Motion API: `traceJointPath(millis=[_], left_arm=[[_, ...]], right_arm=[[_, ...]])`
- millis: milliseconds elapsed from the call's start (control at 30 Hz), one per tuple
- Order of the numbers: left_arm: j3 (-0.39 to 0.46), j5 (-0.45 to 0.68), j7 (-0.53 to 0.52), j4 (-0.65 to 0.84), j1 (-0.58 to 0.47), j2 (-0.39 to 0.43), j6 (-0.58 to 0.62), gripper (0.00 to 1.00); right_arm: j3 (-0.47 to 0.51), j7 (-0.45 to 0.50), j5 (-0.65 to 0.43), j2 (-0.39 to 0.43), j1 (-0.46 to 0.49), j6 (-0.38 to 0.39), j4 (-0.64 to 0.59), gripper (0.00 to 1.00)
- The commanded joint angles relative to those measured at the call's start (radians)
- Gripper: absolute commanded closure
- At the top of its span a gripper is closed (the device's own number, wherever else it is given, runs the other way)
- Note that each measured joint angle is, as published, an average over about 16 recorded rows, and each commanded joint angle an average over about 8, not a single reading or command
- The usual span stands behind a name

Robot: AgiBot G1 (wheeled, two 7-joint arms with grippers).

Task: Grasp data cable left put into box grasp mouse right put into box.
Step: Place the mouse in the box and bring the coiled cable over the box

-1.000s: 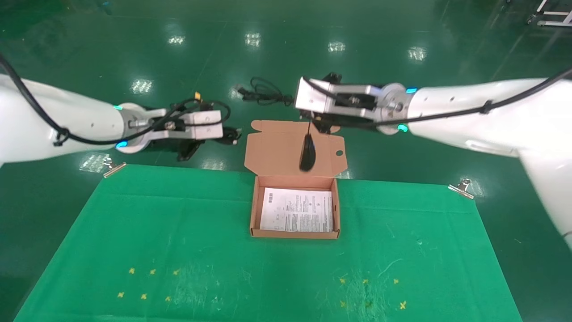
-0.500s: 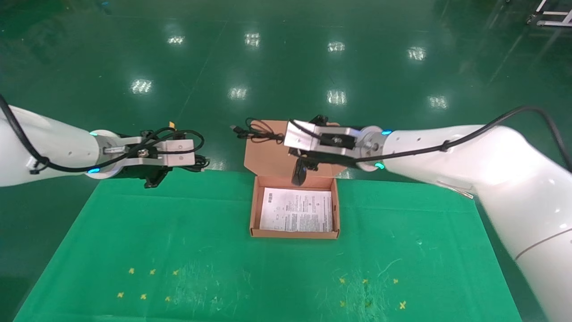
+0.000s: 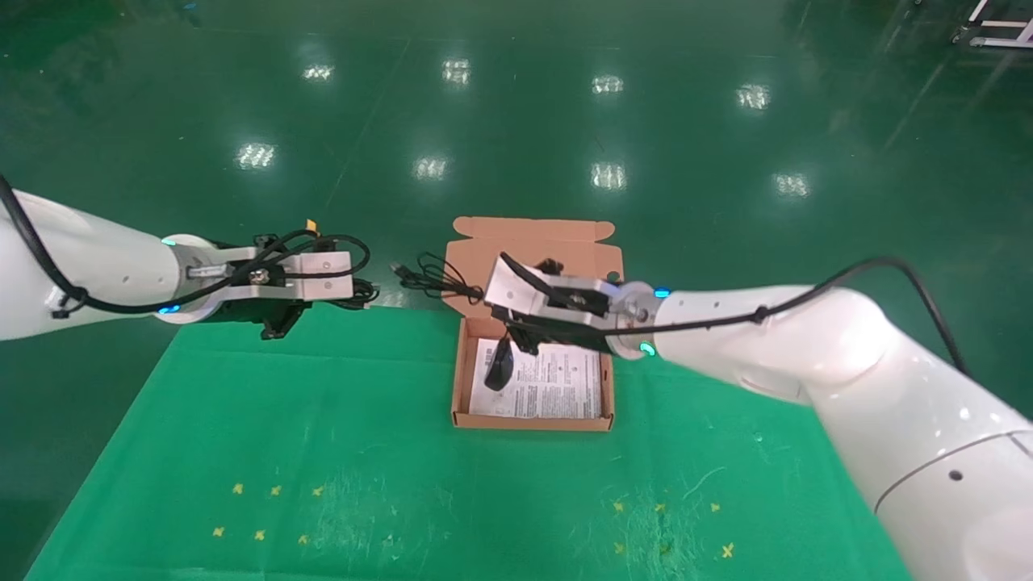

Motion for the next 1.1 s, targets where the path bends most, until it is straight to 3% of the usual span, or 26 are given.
traceJointPath(millis=[33, 233, 267, 500, 533, 800, 1100], left_arm=[[0.000, 0.000, -0.001, -0.001, 0.000, 0.000, 0.000, 1.00], [0.000, 0.001, -0.001, -0.001, 0.000, 0.000, 0.000, 1.00], [0.000, 0.001, -0.001, -0.001, 0.000, 0.000, 0.000, 1.00], [0.000, 0.000, -0.001, -0.003, 0.001, 0.000, 0.001, 1.00], [0.000, -0.001, -0.001, -0.003, 0.002, 0.001, 0.001, 1.00], [0.014, -0.002, 0.010, 0.018, 0.023, 0.047, -0.027, 1.00], [0.046, 0.009, 0.049, 0.127, 0.061, 0.173, -0.130, 1.00]], right_arm=[[-0.007, 0.012, 0.023, 0.000, -0.013, 0.013, -0.015, 1.00], [-0.025, 0.020, 0.059, 0.003, -0.031, 0.041, -0.094, 1.00], [-0.028, 0.018, 0.061, 0.004, -0.031, 0.042, -0.104, 0.95], [-0.037, 0.006, 0.077, 0.009, -0.033, 0.053, -0.137, 0.07], [-0.038, 0.005, 0.079, 0.010, -0.033, 0.054, -0.138, 0.00], [-0.042, 0.008, 0.090, 0.029, -0.042, 0.057, -0.118, 0.00], [-0.036, 0.012, 0.097, 0.092, -0.046, 0.043, -0.072, 0.00]])
